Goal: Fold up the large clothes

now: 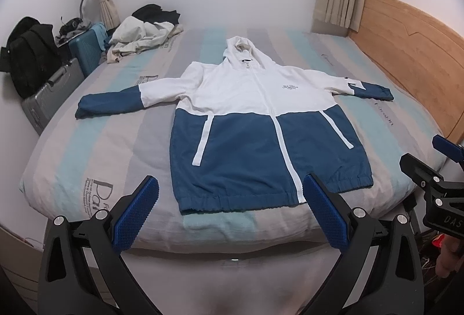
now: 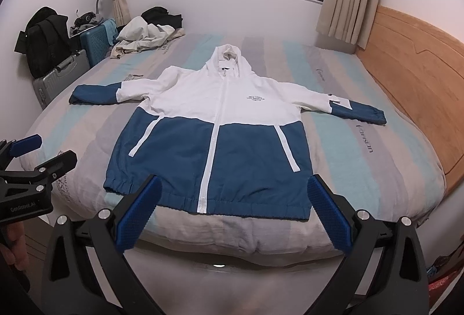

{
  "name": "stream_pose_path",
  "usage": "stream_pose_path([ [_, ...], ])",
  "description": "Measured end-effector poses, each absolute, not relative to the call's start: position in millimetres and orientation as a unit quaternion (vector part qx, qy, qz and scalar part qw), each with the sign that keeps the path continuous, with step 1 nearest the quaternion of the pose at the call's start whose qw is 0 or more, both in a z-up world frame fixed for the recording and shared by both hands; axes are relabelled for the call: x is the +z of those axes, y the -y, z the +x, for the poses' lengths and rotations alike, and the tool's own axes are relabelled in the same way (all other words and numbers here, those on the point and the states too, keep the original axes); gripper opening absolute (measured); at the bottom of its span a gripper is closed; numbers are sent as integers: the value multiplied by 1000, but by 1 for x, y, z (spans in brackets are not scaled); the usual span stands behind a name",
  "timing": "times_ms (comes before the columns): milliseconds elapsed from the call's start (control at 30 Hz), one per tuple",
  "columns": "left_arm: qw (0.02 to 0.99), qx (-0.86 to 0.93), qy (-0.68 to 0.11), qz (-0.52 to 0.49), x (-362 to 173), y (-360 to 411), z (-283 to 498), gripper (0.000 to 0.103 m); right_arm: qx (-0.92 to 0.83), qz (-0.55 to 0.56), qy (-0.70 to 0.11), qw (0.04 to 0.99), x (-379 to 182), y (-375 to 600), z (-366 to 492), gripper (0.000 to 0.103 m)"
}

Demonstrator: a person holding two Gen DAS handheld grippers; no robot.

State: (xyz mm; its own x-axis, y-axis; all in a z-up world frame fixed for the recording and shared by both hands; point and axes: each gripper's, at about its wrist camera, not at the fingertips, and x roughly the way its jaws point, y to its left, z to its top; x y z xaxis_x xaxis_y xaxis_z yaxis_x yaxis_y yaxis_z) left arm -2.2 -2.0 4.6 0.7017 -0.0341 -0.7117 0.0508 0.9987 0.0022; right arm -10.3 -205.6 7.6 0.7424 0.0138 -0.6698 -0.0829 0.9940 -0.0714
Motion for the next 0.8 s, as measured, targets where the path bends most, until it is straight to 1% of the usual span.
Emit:
stream_pose_path([
  [800, 923, -22, -383, 21, 3, 4, -6, 97, 38, -51, -360, 931, 5, 203, -11, 96],
])
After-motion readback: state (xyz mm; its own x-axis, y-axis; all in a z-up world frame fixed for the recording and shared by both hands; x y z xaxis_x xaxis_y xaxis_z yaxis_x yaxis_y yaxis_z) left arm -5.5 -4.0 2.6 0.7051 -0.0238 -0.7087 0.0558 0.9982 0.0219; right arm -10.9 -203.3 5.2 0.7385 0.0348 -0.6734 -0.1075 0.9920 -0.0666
